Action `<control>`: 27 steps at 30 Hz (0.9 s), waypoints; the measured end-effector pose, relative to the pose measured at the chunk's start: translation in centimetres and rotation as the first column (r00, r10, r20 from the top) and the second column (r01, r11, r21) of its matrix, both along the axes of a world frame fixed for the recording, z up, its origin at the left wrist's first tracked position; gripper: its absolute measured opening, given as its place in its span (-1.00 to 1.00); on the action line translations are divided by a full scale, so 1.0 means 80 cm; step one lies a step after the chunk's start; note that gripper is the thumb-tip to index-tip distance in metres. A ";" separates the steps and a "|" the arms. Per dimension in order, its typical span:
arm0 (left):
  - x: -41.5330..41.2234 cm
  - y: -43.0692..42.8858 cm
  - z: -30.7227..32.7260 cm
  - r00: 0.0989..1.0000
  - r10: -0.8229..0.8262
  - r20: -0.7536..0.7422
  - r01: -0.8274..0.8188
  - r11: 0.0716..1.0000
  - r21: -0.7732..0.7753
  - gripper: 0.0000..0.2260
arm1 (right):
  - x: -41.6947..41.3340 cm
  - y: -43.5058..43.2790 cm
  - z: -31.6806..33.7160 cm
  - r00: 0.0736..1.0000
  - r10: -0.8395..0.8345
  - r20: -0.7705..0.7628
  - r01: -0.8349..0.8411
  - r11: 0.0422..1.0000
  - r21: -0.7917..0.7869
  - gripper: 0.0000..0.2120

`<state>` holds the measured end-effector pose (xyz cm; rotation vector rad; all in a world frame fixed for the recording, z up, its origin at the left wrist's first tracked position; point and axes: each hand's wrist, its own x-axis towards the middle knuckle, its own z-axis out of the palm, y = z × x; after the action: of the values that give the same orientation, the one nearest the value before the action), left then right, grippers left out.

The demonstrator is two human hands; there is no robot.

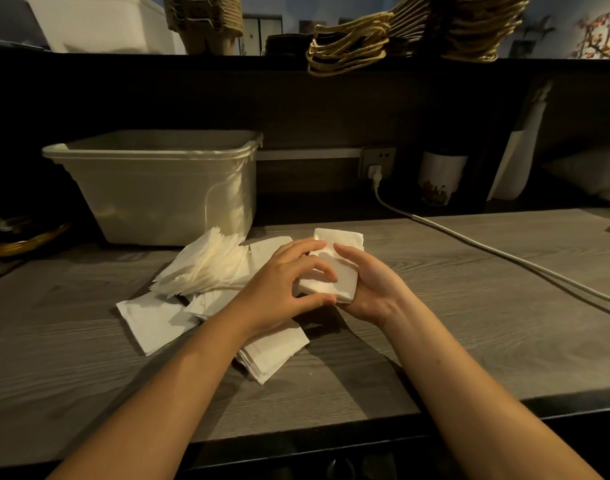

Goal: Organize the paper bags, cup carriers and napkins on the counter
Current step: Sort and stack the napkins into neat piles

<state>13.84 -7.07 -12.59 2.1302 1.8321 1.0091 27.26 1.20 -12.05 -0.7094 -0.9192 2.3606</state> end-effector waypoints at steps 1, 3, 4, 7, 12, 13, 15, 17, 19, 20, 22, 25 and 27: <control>0.000 0.000 0.000 1.000 0.000 -0.006 0.000 1.000 -0.001 -0.78 | 0.000 -0.001 0.000 1.000 -0.001 -0.001 0.001 1.000 -0.002 -0.74; -0.001 0.001 0.001 0.999 0.015 -0.036 -0.015 1.000 0.018 -0.74 | -0.001 0.000 0.000 1.000 -0.014 -0.020 0.013 1.000 -0.024 -0.69; -0.003 0.001 0.002 0.998 0.048 -0.049 -0.045 0.998 0.049 -0.74 | -0.001 0.000 0.001 0.999 -0.025 -0.030 0.023 0.999 -0.035 -0.68; -0.017 0.005 0.004 0.969 0.246 -0.012 -0.242 0.960 0.142 -0.70 | 0.000 0.001 0.005 0.997 -0.048 -0.062 0.045 0.998 -0.040 -0.81; -0.032 0.011 -0.008 0.881 0.444 -0.164 -0.462 0.882 -0.090 -0.54 | 0.006 0.005 0.008 0.989 -0.103 -0.104 0.096 0.993 -0.072 -0.84; -0.033 0.012 -0.010 0.876 0.449 -0.176 -0.469 0.878 -0.096 -0.53 | 0.007 0.005 0.008 0.989 -0.110 -0.096 0.104 0.992 -0.068 -0.85; -0.035 0.012 -0.011 0.870 0.464 -0.167 -0.482 0.871 -0.094 -0.52 | 0.008 0.005 0.008 0.988 -0.128 -0.086 0.122 0.990 -0.067 -0.87; -0.035 0.012 -0.012 0.871 0.466 -0.155 -0.484 0.869 -0.103 -0.53 | 0.008 0.005 0.008 0.987 -0.136 -0.084 0.130 0.989 -0.073 -0.89; -0.034 0.011 -0.013 0.875 0.459 -0.154 -0.476 0.874 -0.100 -0.55 | 0.008 0.005 0.008 0.988 -0.131 -0.078 0.125 0.990 -0.068 -0.90; -0.034 0.012 -0.013 0.875 0.459 -0.150 -0.475 0.875 -0.092 -0.56 | 0.008 0.005 0.008 0.989 -0.127 -0.078 0.122 0.990 -0.064 -0.90; -0.037 0.012 -0.014 0.877 0.463 -0.131 -0.475 0.877 -0.079 -0.59 | 0.007 0.004 0.008 0.989 -0.125 -0.083 0.120 0.991 -0.062 -0.89; -0.039 0.013 -0.015 0.883 0.460 -0.098 -0.468 0.880 -0.079 -0.63 | 0.007 0.004 0.008 0.989 -0.123 -0.078 0.119 0.991 -0.056 -0.89; -0.040 0.014 -0.014 0.886 0.457 -0.078 -0.463 0.883 -0.079 -0.65 | 0.008 0.004 0.009 0.989 -0.123 -0.080 0.119 0.991 -0.056 -0.89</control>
<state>10.63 -5.93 -13.73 1.7169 2.4328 0.9225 27.87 1.50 -11.35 -0.6622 -0.7615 2.2952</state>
